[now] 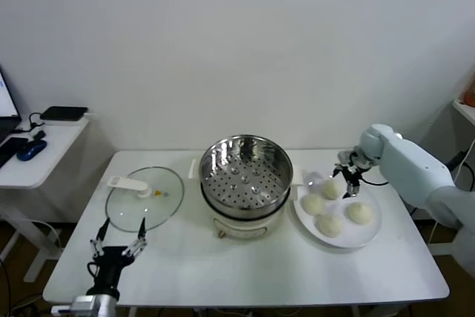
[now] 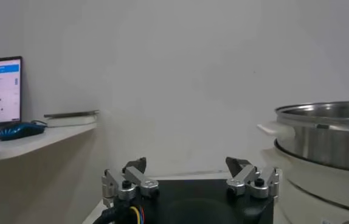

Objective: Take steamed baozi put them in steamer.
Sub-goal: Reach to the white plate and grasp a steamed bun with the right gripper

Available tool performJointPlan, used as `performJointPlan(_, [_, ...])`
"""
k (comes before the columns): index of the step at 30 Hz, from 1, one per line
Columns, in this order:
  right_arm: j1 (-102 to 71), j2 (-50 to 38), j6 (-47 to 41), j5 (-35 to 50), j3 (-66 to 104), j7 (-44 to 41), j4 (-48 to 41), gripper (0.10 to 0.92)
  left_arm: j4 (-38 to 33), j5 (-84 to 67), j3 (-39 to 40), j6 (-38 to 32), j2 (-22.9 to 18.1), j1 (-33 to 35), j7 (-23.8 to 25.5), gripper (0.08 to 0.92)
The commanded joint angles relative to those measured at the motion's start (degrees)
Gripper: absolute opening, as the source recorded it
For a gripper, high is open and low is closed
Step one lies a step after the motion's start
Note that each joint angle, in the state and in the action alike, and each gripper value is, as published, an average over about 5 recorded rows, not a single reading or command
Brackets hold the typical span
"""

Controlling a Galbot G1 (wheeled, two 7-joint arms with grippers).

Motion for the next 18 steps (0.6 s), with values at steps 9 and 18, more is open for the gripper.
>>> performJointPlan(9, [-0.9,2.4,1.2,-2.8,3.2,0.5,-3.7,0.823,0.5,0.0,0.1,-0.2,-0.1,0.1,0.0,0.823])
performJointPlan(18, [-1.2,3.0,1.5,-3.4,4.5,0.6,-4.5,0.731,0.4,-0.1,0.1,-0.3,-0.1,0.3,0.0,0.823])
